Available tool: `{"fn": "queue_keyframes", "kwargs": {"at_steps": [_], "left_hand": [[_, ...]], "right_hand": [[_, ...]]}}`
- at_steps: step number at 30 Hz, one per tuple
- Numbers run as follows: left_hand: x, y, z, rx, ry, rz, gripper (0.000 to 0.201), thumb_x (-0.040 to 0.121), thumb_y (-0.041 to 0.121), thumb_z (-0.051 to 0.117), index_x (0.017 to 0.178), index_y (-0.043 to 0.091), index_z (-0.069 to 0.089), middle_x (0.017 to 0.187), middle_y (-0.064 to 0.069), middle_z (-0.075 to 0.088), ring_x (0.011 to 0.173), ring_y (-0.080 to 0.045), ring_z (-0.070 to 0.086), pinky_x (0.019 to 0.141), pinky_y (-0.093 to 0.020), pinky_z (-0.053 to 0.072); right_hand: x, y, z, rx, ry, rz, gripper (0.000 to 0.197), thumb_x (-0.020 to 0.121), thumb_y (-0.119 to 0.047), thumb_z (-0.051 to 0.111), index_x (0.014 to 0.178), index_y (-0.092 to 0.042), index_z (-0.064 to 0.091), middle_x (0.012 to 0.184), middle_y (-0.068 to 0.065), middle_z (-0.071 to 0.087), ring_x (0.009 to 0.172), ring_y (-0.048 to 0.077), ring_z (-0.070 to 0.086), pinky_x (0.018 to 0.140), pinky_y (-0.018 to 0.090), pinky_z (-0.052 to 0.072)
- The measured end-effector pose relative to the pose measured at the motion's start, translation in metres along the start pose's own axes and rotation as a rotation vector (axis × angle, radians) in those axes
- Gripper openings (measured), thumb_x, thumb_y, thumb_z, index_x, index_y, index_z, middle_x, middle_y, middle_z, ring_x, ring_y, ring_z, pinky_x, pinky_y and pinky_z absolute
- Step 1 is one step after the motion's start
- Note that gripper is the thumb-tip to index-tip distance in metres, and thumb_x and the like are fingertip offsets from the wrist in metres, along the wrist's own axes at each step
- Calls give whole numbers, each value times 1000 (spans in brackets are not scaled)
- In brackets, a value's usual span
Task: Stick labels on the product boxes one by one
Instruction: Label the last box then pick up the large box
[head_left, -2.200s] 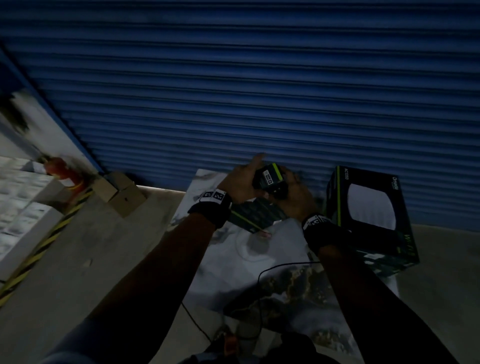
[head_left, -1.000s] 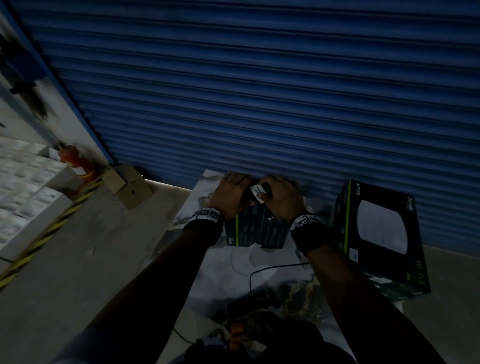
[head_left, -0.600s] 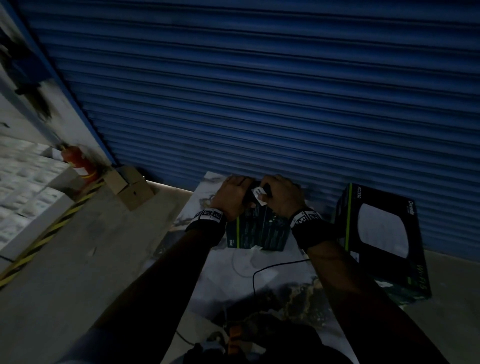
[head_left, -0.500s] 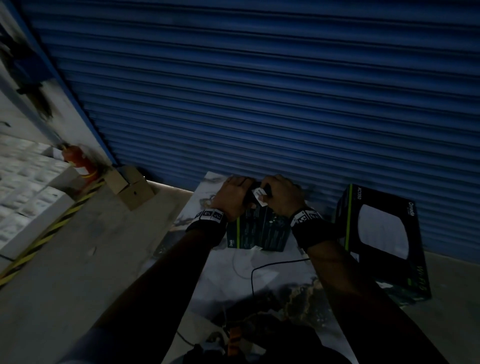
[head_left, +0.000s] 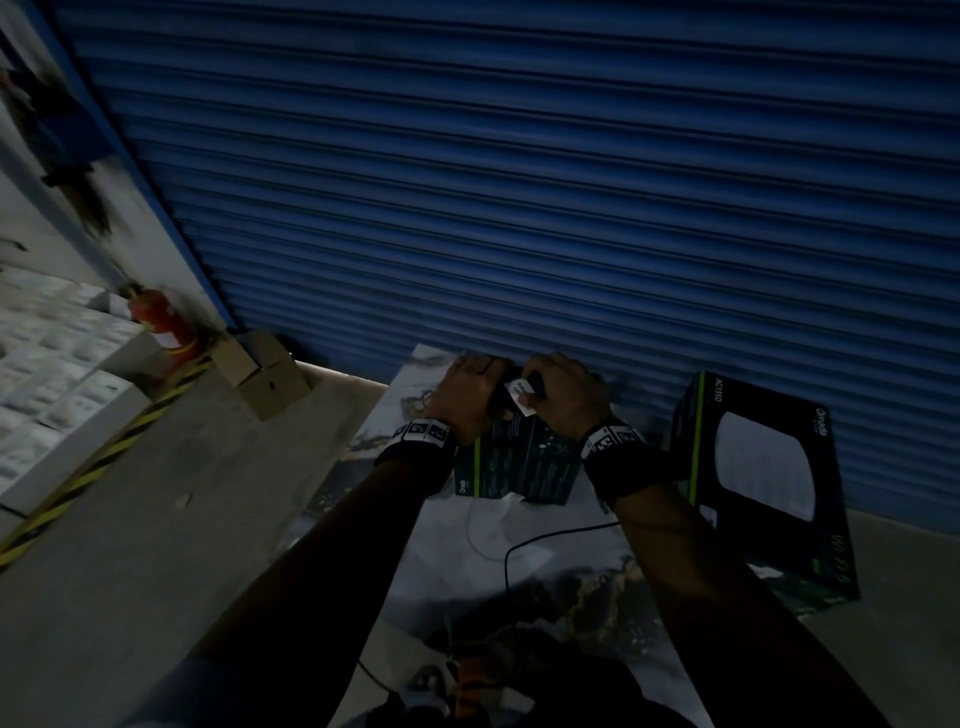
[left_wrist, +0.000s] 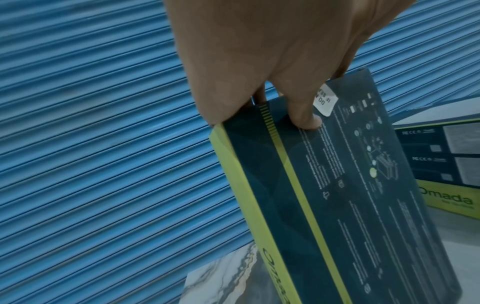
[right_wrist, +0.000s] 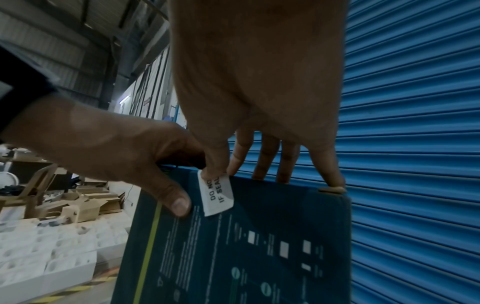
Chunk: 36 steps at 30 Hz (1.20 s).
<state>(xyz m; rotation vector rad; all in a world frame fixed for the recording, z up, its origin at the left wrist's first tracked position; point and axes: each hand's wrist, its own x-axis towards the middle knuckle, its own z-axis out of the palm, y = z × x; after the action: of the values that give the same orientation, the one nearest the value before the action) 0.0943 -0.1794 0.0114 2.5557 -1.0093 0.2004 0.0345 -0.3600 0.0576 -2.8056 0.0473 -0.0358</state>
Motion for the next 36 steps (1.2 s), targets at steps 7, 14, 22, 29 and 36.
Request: {"fn": "queue_keyframes", "kwargs": {"at_steps": [7, 14, 22, 29, 36], "left_hand": [[-1, 1, 0, 20, -23, -21, 72, 75, 35, 84, 138, 15, 54, 132, -10, 61, 121, -32, 56, 107, -43, 38], [0, -2, 2, 44, -37, -21, 75, 75, 39, 83, 140, 18, 52, 135, -8, 60, 125, -31, 54, 112, -47, 35], [2, -2, 1, 58, -13, -12, 75, 75, 36, 84, 140, 19, 52, 138, -7, 59, 129, -31, 53, 115, -46, 31], [5, -3, -1, 49, -16, 0, 70, 79, 36, 82, 140, 18, 52, 136, -8, 59, 128, -31, 52, 114, -44, 26], [6, -2, -5, 22, -23, 5, 71, 79, 33, 83, 141, 17, 53, 139, -9, 59, 130, -32, 51, 115, -44, 23]], "right_hand": [[4, 0, -2, 44, -65, -9, 27, 90, -44, 68, 110, -28, 58, 123, 5, 55, 118, 32, 50, 96, 52, 47], [10, 1, -3, 49, -128, 4, 27, 88, -40, 70, 108, -33, 52, 127, 6, 51, 120, 33, 48, 99, 56, 43], [-3, 3, 3, 50, 49, -39, 31, 89, -38, 71, 117, -25, 65, 124, 5, 60, 115, 33, 57, 96, 46, 47], [4, 1, 3, 91, 55, -7, 16, 92, -42, 65, 101, -29, 64, 114, 3, 61, 107, 30, 58, 94, 46, 48], [17, -9, 1, 65, 30, 107, 11, 89, -26, 57, 81, -34, 55, 103, 0, 56, 104, 31, 56, 93, 56, 47]]}}
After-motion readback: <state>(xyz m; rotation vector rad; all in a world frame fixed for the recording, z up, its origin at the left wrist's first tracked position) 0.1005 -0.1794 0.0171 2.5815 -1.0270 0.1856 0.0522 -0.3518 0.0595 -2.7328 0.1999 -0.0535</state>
